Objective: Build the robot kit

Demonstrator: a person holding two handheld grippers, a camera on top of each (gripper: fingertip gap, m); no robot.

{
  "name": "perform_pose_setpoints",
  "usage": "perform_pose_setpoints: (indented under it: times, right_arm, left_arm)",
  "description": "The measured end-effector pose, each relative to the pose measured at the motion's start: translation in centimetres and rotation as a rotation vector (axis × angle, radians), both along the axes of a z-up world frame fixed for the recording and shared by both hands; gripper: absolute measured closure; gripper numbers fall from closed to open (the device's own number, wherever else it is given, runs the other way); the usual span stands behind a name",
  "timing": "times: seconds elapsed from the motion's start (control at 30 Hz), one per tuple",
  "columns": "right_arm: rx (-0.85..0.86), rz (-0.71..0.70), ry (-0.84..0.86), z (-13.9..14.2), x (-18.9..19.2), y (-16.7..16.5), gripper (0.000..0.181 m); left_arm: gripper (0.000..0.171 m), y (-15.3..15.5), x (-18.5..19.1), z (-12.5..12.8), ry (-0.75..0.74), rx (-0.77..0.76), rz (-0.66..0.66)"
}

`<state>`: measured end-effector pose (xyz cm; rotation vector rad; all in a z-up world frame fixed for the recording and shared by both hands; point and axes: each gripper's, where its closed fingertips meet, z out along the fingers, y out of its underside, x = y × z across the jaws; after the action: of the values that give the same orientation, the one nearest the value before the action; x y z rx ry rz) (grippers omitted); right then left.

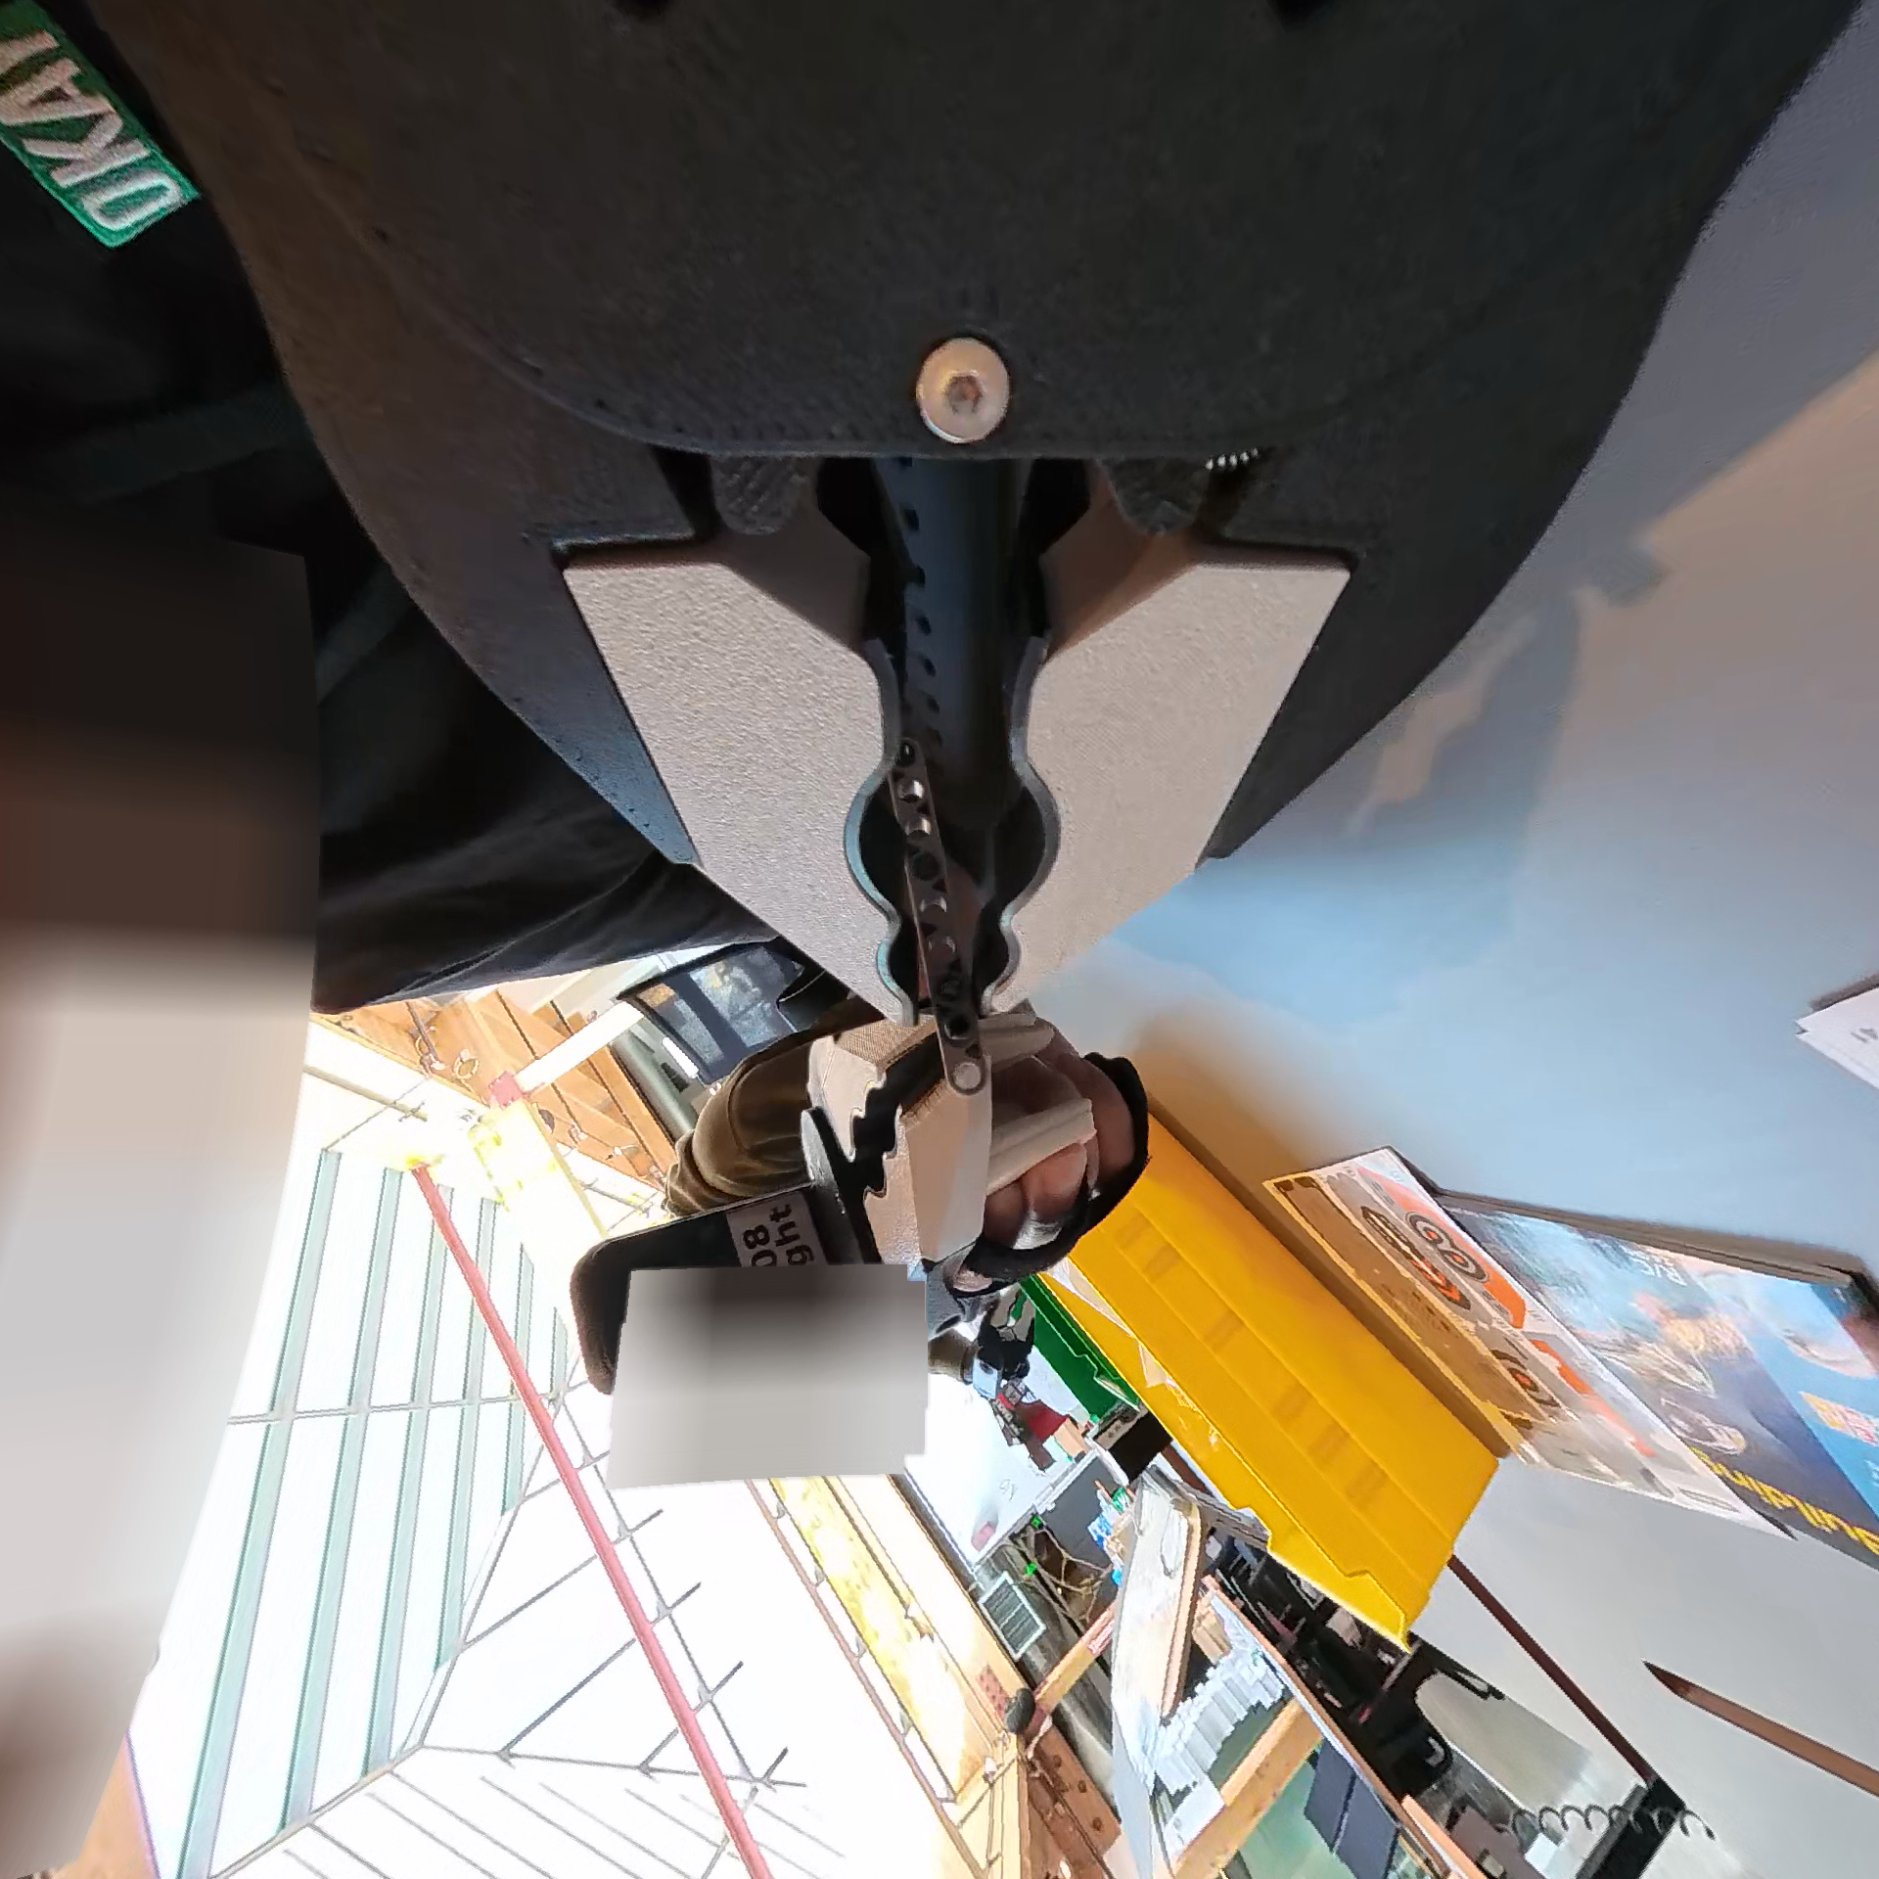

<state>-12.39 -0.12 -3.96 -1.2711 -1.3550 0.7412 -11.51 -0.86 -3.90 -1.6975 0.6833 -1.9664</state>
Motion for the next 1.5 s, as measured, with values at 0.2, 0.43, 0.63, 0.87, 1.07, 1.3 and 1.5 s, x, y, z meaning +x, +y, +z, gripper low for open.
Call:
perform_pose_setpoints:
  times: [0.2,0.43,0.63,0.87,1.07,1.3,1.5]
  right_arm:
    - [0.007,-0.01,-0.009,0.1,-0.2,-0.1,0.179]
    - [0.06,0.017,-0.009,0.8,0.1,-0.8,0.178]
    - [0.164,-0.071,0.07,2.8,1.2,0.1,0.179]
    - [0.181,-0.099,0.048,2.4,1.0,0.5,0.178]
    - [0.124,0.095,0.052,2.0,0.9,-1.9,0.176]
    - [-0.055,0.22,0.089,2.1,2.1,-3.0,0.148]
    - [-0.164,0.312,0.123,1.6,1.8,-3.8,0.14]
  left_arm:
    - [0.167,-0.1,-0.1,0.0,-0.016,-0.046,-0.027]
    - [0.166,-0.9,0.1,0.6,-0.019,0.019,-0.054]
    - [0.159,-1.1,-0.3,1.0,-0.027,0.029,-0.068]
    - [0.166,-1.8,-0.4,0.2,0.041,0.017,-0.116]
    - [0.166,-4.1,-0.7,-0.4,0.147,0.084,-0.21]
    - [0.167,-5.7,-1.1,-1.4,0.162,-0.004,-0.343]
    - [0.166,-7.5,-1.1,-1.0,0.087,-0.095,-0.488]
